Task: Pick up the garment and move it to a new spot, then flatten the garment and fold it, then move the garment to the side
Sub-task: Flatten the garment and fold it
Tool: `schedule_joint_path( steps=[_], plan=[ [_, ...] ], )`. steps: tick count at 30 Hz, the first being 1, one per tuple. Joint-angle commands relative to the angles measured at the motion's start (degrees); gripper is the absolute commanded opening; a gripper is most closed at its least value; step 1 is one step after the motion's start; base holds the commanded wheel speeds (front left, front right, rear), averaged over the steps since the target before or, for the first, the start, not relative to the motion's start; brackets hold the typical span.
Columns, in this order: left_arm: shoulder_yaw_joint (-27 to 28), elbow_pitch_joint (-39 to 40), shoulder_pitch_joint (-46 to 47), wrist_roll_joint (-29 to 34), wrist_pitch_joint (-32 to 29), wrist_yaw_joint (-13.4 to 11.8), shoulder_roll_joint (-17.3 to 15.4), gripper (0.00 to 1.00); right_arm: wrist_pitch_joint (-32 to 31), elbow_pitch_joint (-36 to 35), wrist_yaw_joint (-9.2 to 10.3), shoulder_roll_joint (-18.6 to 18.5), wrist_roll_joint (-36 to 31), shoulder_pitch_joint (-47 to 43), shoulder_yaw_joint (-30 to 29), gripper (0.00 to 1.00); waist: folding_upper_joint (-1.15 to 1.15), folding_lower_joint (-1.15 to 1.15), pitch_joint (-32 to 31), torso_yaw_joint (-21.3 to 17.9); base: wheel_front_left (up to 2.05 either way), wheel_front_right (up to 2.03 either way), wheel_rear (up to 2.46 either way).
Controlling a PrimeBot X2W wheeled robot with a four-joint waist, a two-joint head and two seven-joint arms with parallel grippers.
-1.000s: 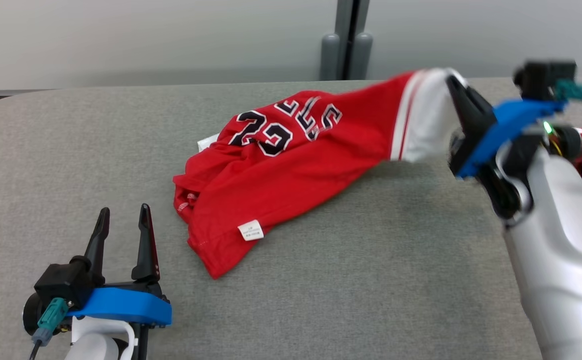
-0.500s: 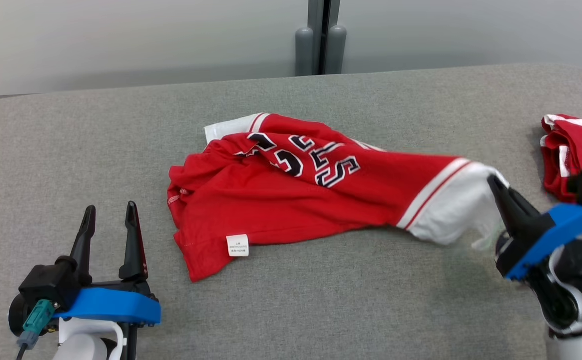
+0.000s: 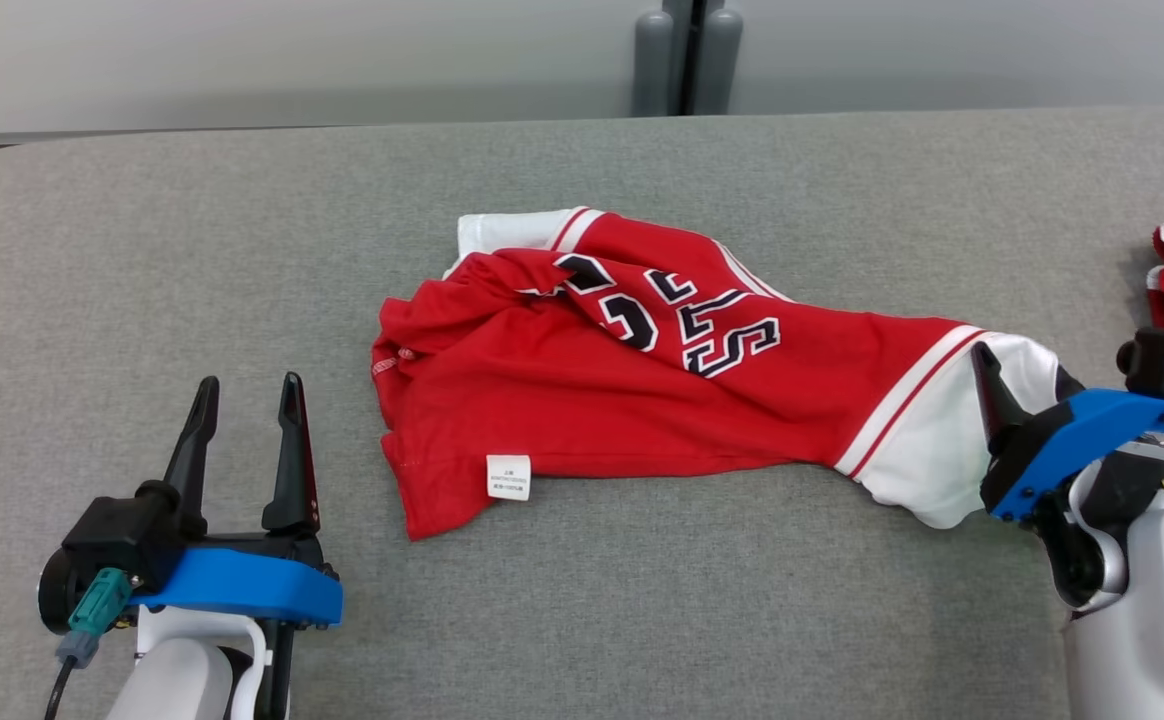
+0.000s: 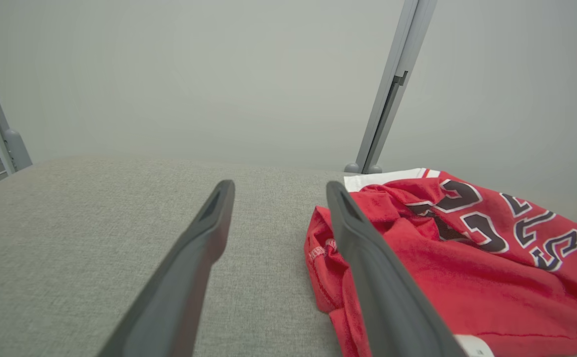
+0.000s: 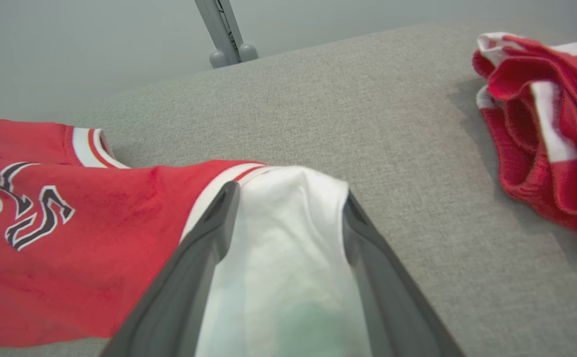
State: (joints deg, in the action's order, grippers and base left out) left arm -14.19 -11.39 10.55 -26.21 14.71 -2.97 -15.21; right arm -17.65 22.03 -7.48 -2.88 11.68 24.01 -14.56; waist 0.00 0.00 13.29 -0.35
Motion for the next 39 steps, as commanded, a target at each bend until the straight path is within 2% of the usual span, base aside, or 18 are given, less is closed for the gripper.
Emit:
schedule_joint_path(
  steps=[1, 3, 9, 17, 18, 26, 39],
  plan=[
    [-0.42, -0.47, 0.49, 0.28, -0.05, 0.31, -0.07, 1.0, 2.94, 1.91, -0.03, -0.3, -2.39, 1.67, 0.46, 1.0, 0.0, 0.0, -0.14, 0.6, 0.0, 0.0, 0.0],
    [-0.46, -0.59, 0.38, 0.25, -0.04, 0.29, -0.04, 1.0, 4.33, 2.55, -0.03, -0.54, -3.26, 1.93, 0.83, 1.0, 0.0, 0.0, -0.42, 0.76, 0.0, 0.0, 0.0],
    [0.0, -1.34, -2.0, -0.47, 0.13, -0.42, -0.19, 1.0, 14.94, 1.71, -0.03, -2.51, -7.71, -0.34, 4.11, 1.0, 0.0, 0.0, -3.82, 0.37, 0.0, 0.0, 0.0],
    [0.1, -0.9, -4.48, -0.82, 0.24, -0.97, -0.09, 1.0, 17.86, -3.95, -0.03, -2.57, -8.13, -6.32, 5.82, 1.0, 0.0, 0.0, -7.29, -0.49, 0.0, 0.0, 0.0],
    [0.22, -0.57, -5.12, -0.93, 0.26, -1.12, -0.07, 1.0, 18.96, -6.53, -0.03, -2.46, -8.03, -8.58, 6.9, 1.0, 0.0, 0.0, -7.84, -0.68, 0.0, 0.0, 0.0],
    [0.44, -0.32, -7.7, -0.32, 0.41, -1.99, -0.4, 1.0, 23.74, -13.52, -0.03, -1.7, -8.01, -15.81, 9.77, 1.0, 0.0, 0.0, -9.8, -1.02, 0.0, 0.0, 0.0],
    [0.14, 0.89, -11.7, -0.33, -0.98, -3.42, -1.77, 1.0, 22.38, -15.97, -0.03, -0.08, -5.31, -23.05, 8.76, 1.0, 0.0, 0.0, -13.07, -1.32, 0.0, 0.0, 0.0]
  ],
)
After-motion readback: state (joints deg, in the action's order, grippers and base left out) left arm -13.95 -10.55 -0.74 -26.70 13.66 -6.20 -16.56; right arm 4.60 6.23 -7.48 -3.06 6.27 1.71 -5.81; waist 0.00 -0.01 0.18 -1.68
